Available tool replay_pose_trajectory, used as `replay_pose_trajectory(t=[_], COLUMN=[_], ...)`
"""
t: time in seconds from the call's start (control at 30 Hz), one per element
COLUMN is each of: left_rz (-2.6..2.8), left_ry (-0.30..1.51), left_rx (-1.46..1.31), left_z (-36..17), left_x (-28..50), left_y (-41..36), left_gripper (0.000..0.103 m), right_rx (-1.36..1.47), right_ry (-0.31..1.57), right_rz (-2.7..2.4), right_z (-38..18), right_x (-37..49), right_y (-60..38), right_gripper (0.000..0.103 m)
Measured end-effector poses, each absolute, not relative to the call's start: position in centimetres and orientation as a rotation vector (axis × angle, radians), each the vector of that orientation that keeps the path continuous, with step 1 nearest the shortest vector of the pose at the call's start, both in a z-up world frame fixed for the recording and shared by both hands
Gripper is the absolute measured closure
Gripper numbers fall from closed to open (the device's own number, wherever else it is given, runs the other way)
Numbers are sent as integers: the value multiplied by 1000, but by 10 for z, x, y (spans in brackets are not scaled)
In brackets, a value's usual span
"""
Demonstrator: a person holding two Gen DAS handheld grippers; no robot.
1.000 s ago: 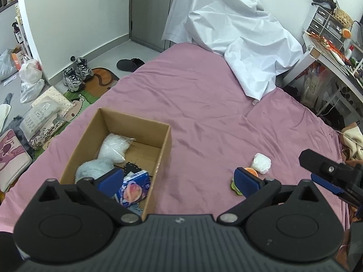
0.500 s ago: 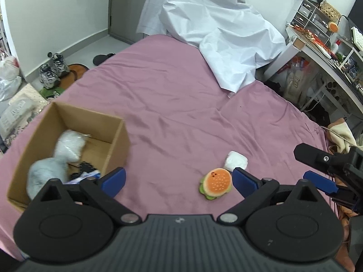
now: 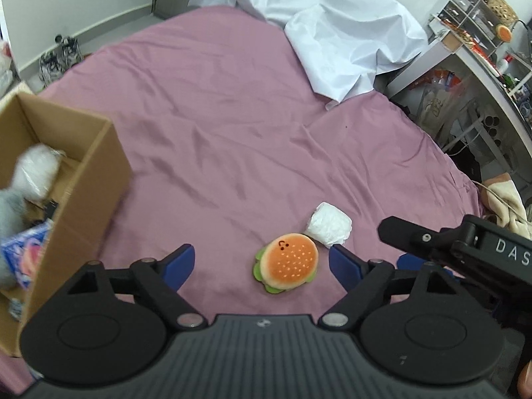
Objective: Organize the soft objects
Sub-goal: 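Close the left tool on the burger plush toy, then grasp the white tissue bundle with the right tool while the left tool lifts the burger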
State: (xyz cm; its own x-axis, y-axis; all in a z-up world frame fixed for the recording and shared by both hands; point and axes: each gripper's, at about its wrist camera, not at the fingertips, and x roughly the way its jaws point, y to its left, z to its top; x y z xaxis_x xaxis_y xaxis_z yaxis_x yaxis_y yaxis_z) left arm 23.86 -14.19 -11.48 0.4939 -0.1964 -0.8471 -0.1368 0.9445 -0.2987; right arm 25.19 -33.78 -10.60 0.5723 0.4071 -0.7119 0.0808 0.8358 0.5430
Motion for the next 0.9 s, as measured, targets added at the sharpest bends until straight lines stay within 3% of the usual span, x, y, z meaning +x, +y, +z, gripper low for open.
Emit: replay_pose_trajectory(t=[0.53, 0.63, 0.7, 0.73, 0.8, 0.9], left_rz=[-4, 8, 18, 24, 26, 34], left_ry=[1165, 1160, 1151, 1151, 1156, 1154], left_rx=[-466, -464, -470, -478, -501, -498], left_z=[-180, -184, -183, -182, -180, -176], left_x=[263, 263, 263, 264, 265, 266], left_y=[-158, -158, -155, -153, -147, -142], left_gripper=[24, 33, 57, 62, 69, 71], right_rx=[633, 625, 629, 630, 631, 633], right_ry=[1035, 1057, 1061, 1061, 1058, 1071], right_rz=[147, 163, 178, 184, 193, 194], right_z=[-145, -152, -155, -156, -158, -163], right_x=[288, 294, 296, 298, 300, 304], right_y=[-355, -349, -345, -343, -339, -336], right_gripper=[46, 46, 46, 46, 46, 46])
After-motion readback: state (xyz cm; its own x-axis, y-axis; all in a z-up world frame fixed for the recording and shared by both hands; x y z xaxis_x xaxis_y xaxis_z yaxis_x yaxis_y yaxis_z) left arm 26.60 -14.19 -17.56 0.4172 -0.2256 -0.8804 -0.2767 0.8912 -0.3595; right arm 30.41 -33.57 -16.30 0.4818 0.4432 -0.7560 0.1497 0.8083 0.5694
